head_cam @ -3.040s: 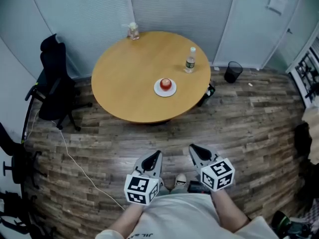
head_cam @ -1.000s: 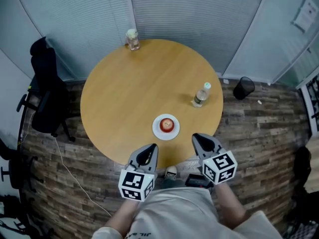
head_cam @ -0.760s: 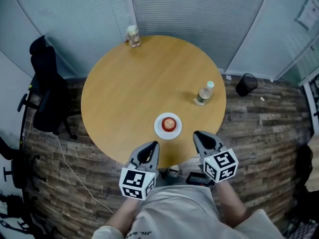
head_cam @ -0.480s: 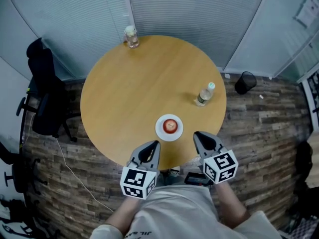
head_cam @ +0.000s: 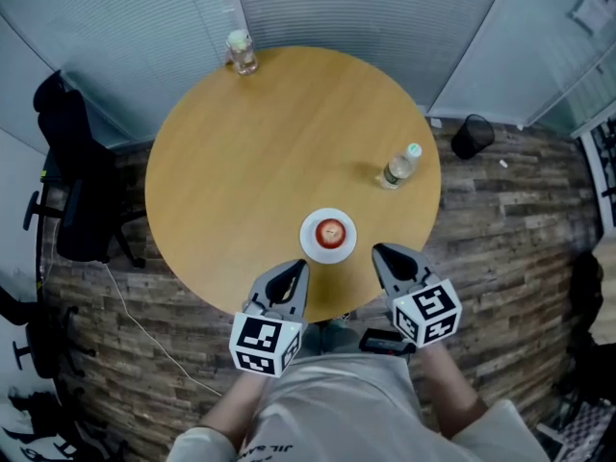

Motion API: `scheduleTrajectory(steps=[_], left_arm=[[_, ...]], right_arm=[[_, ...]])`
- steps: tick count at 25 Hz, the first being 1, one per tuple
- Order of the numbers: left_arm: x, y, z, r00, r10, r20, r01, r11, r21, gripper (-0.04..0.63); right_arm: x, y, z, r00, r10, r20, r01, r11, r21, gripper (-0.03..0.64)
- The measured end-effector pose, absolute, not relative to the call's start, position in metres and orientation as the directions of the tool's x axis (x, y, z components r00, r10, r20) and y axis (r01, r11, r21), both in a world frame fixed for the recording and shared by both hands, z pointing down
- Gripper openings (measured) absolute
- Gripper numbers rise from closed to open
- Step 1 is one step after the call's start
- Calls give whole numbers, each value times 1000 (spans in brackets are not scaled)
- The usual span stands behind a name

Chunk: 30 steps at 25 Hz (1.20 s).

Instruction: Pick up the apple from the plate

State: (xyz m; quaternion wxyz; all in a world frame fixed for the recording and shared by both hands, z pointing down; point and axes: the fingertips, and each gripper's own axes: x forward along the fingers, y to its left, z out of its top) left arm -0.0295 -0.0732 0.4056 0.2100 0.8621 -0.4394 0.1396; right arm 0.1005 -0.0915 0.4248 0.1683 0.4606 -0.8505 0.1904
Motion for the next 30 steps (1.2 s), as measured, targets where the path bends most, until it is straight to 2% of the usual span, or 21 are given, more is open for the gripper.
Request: scheduleTrajectory(steps=[30], left_arm=[[-24,-102,458,586,-642,495,-806,-526,273,3]], right_arm=[[69,-125,494,-527,-642,557,-827,539,-161,37]])
